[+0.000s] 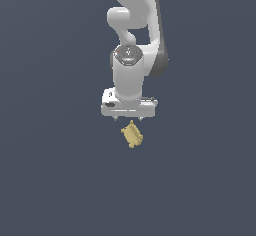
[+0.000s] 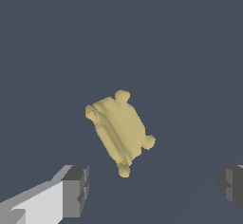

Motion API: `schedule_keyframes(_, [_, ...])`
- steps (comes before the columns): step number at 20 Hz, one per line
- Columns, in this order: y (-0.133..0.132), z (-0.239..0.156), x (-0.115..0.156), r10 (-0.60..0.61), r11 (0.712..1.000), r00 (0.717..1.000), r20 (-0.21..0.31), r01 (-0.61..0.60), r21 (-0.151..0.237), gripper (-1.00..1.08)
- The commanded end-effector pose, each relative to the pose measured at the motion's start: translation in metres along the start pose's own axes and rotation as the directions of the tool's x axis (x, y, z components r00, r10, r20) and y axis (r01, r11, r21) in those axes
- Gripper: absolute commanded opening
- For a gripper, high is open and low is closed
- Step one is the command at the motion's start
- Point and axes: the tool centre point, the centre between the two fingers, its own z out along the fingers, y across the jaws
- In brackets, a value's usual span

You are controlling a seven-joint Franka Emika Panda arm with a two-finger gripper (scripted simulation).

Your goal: Pick up the object and move it to a goal position.

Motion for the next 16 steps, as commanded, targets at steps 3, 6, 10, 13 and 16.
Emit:
schedule_keyframes(3, [-0.001,0.004,0.000,-0.022,1.000,1.000,0.000,0.022,-0.001,1.00])
schedule_keyframes(6, [-0.002,0.009,0.001,-0.055,0.998,0.998,0.000,0.055,-0.002,1.00])
schedule_keyframes(10, [-0.005,0.020,0.001,-0.120,0.993,0.993,0.000,0.120,-0.004,1.00])
schedule_keyframes(13, [-0.007,0.031,0.002,-0.184,0.983,0.983,0.000,0.184,-0.005,1.00])
schedule_keyframes(16, [-0.011,0.044,0.002,-0.261,0.965,0.965,-0.001,0.261,-0.006,1.00])
